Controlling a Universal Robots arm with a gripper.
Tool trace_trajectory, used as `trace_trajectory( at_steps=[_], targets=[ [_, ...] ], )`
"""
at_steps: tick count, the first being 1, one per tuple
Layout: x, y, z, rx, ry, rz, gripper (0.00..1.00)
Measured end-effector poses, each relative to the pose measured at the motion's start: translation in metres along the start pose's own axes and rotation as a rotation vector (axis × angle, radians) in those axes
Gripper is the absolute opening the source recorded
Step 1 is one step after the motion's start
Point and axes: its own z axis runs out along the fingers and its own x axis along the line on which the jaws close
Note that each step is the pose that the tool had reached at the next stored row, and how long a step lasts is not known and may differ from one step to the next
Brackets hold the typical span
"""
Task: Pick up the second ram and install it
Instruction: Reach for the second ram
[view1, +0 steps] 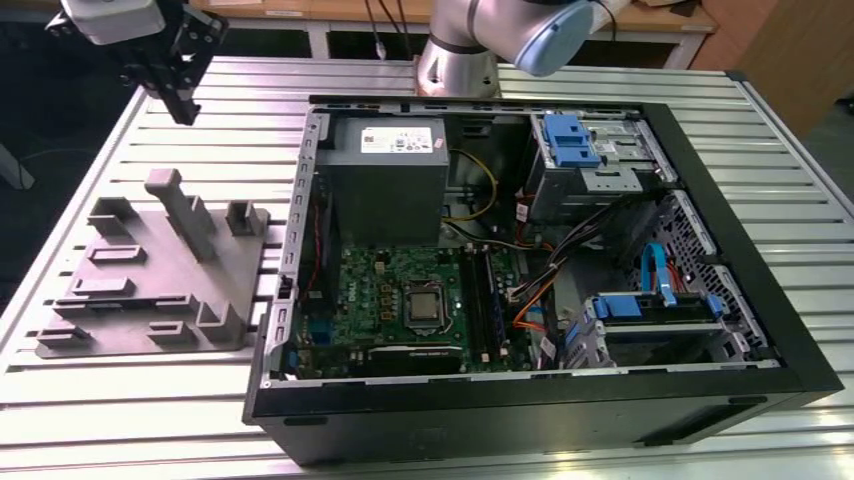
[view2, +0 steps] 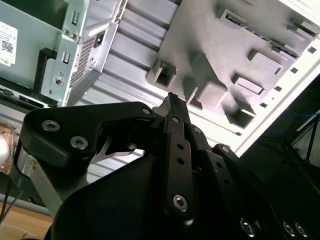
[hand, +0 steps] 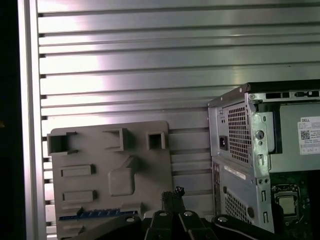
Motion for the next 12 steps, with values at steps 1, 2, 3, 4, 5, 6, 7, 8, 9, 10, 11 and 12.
trace_trajectory(
  at_steps=[1,2,3,4,5,6,7,8,9,10,11,12],
  targets=[
    [0.0029,-0.0003,0.0001,0.0000,-0.0001,0.000,0.10],
    [0.0057,-0.0006,0.0002,0.0000,-0.0002,0.000,0.10],
    [0.0084,-0.0009,0.0003,0.0000,-0.0003,0.000,0.10],
    [0.0110,-0.0012,0.0005,-0.0001,-0.0003,0.000,0.10],
    [0.0137,-0.0015,0.0006,0.0000,-0.0003,0.000,0.10],
    [0.0160,-0.0018,0.0008,-0.0001,-0.0003,0.000,0.10],
    [0.0180,-0.0020,0.0009,0.0000,-0.0003,0.000,0.10],
    [0.0203,-0.0024,0.0011,0.0000,-0.0002,0.000,0.10],
    [0.0223,-0.0027,0.0013,0.0000,-0.0003,0.000,0.10],
    [0.0241,-0.0031,0.0016,0.0000,-0.0003,0.000,0.10],
    [0.0257,-0.0036,0.0018,0.0000,-0.0002,0.000,0.10],
    [0.0272,-0.0042,0.0021,-0.0001,-0.0003,0.000,0.10]
  ],
)
